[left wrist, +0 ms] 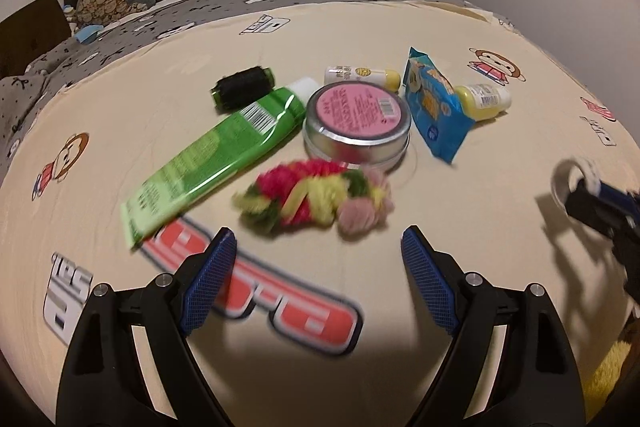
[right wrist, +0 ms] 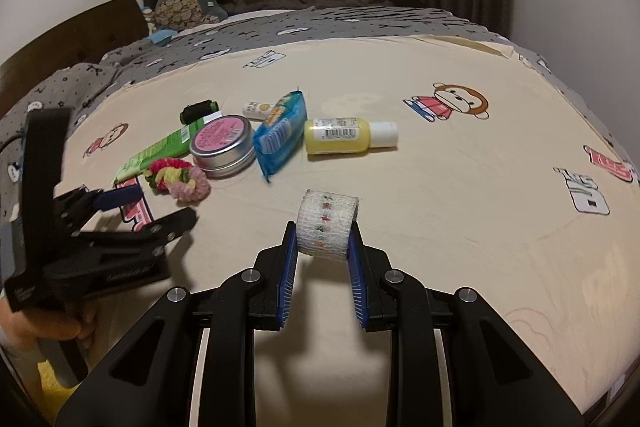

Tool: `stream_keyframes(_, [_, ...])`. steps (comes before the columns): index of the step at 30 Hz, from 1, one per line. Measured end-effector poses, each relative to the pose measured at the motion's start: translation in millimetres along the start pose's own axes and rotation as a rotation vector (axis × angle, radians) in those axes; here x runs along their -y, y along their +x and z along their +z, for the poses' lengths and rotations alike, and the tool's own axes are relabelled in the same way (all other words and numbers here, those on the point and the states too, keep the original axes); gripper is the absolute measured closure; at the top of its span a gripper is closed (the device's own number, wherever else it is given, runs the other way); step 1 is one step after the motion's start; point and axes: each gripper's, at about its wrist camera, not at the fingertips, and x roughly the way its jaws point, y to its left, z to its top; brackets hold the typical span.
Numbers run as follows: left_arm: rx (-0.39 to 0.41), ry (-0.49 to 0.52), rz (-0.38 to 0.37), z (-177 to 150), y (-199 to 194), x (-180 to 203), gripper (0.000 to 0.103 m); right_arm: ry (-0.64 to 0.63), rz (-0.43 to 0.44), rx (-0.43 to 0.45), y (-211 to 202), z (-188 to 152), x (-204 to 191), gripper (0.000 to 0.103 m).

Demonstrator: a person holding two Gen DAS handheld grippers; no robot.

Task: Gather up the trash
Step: 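Grasp the white tape roll with the right tool while the left tool grasps the scrunchie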

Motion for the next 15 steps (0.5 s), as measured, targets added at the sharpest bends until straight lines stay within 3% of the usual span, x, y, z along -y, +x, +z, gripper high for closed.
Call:
stream_keyframes(6, [-0.017, -0.021, 0.014, 18.4, 15.2, 3.2, 0.023, -0.006, 0.023, 0.007, -3.7, -3.4, -4.8, 0.078])
stream_keyframes(8, [-0.021, -0.027, 0.018, 21.3, 17.8, 1.7, 0.033, -0.009, 0.028, 0.005, -3.0, -4.4, -5.9, 0.078])
stream_keyframes(15, [-0.029, -0.008, 0.024, 10.1, 2.7, 2.8, 0.035, -0.015, 0.03, 0.01, -10.2, -9.1, -5.9, 0.078])
